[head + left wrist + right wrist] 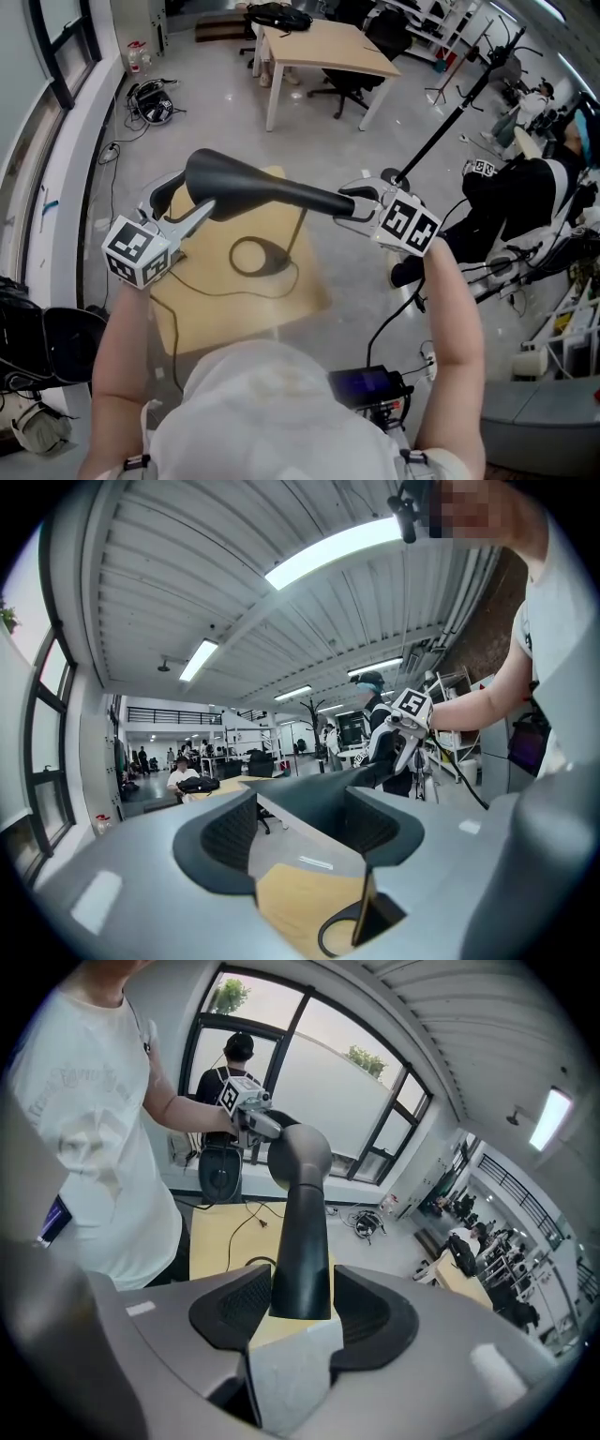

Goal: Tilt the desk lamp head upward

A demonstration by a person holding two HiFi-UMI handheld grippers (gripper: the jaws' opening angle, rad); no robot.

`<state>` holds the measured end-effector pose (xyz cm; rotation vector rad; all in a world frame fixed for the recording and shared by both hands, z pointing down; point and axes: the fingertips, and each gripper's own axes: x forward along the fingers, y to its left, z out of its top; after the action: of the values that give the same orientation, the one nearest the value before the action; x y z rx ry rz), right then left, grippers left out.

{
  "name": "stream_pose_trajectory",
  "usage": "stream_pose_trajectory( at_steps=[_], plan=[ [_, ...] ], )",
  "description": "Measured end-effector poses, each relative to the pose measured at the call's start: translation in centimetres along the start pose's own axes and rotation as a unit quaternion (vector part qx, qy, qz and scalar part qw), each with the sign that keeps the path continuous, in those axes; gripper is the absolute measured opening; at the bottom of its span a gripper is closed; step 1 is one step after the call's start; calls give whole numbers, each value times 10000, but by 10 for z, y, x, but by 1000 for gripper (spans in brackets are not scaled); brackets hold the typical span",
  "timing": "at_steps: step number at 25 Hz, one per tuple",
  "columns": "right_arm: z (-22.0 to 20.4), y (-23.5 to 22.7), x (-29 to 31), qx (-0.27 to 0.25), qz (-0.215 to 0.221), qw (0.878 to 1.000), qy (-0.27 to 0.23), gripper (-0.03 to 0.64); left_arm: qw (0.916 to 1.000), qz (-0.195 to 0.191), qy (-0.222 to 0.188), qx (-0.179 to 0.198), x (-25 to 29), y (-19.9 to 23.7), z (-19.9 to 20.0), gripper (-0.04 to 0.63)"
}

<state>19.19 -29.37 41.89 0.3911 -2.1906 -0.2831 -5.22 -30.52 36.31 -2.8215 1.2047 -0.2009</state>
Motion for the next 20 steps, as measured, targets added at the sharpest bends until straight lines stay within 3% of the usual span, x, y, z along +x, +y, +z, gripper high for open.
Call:
stream_pose_trajectory(
  at_steps=[9, 20],
  plan=[
    [-4, 4, 4, -52, -67, 9979, 645, 206, 9999, 71, -129, -29, -1, -4, 5, 288],
    [-8, 3, 0, 184, -8, 9992, 367, 204, 9995, 193, -236, 85, 7, -9, 29, 272]
  ],
)
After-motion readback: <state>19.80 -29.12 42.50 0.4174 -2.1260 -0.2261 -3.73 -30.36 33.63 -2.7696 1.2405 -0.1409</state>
